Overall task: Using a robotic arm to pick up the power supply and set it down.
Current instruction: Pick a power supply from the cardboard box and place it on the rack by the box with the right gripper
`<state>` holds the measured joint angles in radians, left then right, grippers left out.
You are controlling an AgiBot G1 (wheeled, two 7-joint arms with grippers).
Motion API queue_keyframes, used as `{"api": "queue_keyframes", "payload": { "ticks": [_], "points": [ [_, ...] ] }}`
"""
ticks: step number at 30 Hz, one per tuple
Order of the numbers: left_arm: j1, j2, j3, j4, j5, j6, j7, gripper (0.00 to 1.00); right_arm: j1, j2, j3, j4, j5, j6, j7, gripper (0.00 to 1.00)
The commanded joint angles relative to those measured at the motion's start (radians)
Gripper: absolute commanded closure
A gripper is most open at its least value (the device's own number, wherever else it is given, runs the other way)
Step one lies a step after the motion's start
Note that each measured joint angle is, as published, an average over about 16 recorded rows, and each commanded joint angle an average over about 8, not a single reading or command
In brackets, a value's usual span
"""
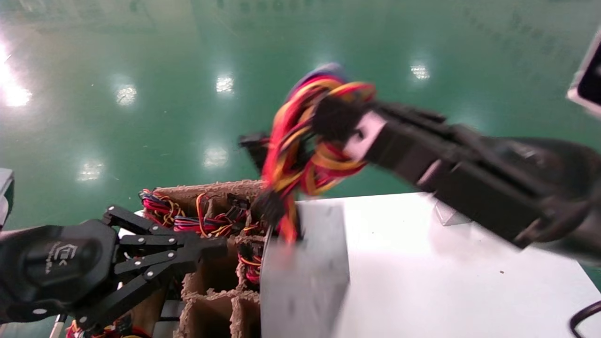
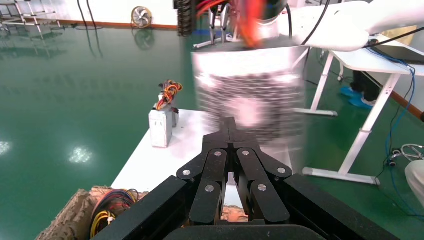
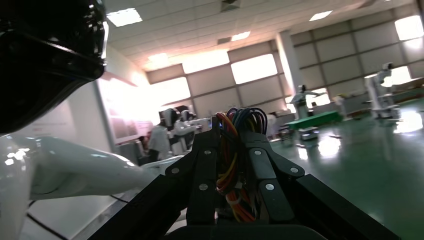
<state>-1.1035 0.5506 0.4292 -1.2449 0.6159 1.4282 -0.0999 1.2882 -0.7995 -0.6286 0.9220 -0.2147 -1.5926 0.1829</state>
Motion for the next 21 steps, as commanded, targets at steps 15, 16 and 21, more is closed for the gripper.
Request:
{"api": "queue_keyframes", "payload": {
  "ticks": [15,16,21],
  "points": [
    [0.0,0.0,0.0,0.0,0.0,0.0,0.0,1.0,0.013,0.091,0.036,-0.331,0.034,0.127,-0.098,1.0],
    [0.0,0.0,0.0,0.0,0.0,0.0,0.0,1.0,0.011,0.09,0.034,-0.348,0.032,0.135,-0.099,1.0],
    [0.0,0.0,0.0,0.0,0.0,0.0,0.0,1.0,-0.001,0.081,0.027,-0.441,0.026,0.162,-0.091,1.0]
  ]
}}
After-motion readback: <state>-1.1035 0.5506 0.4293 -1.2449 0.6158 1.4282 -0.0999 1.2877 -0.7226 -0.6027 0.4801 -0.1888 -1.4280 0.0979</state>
